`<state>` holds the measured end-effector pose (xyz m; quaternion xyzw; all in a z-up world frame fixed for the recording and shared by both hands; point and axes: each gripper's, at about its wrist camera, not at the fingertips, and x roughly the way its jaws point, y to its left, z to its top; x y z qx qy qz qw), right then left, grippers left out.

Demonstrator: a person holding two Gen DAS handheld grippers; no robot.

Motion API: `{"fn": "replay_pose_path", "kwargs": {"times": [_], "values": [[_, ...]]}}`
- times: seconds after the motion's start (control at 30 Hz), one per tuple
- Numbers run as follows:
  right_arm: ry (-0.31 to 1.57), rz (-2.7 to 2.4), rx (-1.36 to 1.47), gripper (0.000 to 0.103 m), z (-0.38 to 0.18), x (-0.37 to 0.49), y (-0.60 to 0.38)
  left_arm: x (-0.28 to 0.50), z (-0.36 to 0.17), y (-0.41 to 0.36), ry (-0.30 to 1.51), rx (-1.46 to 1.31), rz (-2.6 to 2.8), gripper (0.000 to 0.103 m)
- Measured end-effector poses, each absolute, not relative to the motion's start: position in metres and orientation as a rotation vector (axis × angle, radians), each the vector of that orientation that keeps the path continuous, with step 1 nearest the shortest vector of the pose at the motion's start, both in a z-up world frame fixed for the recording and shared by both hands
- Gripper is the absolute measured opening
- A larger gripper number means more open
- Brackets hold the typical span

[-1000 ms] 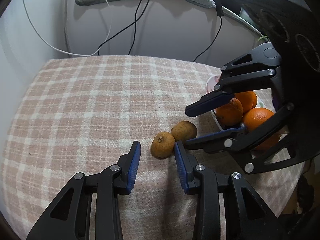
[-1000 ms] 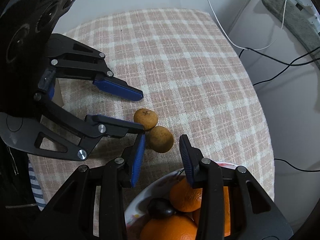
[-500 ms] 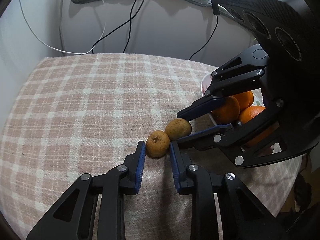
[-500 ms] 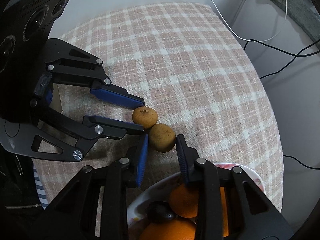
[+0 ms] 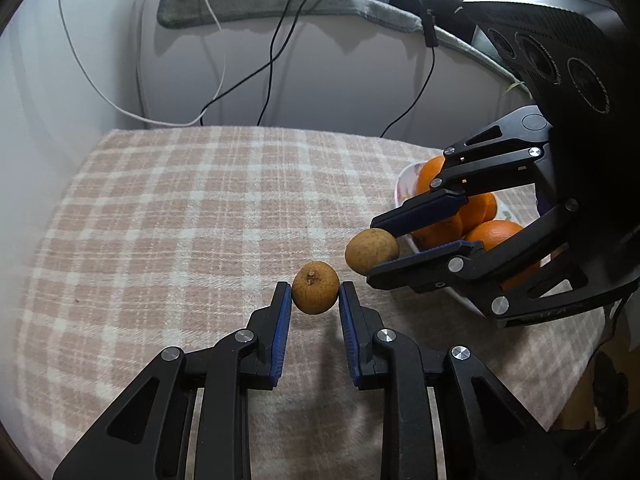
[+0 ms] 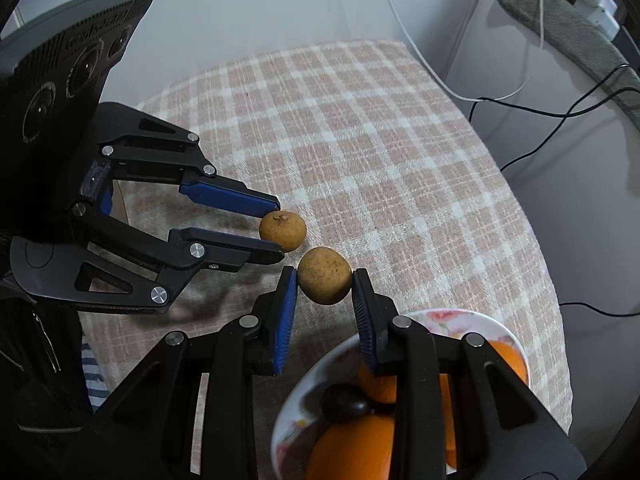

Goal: Organize fruits
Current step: 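Carry both kiwis in the two grippers over the plate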

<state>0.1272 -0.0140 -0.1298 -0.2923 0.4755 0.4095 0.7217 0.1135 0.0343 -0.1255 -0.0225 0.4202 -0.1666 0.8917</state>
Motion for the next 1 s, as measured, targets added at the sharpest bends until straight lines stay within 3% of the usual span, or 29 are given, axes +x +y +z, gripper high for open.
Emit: {"fn": "replay_pose_path", "kwargs": {"times": [1.0], "values": [[0.856,0.732,-0.212,0.029,-0.063,0.080,-0.163,0.067,-0.067,-0.020,0.717,0.016,-0.413,0.023]]}}
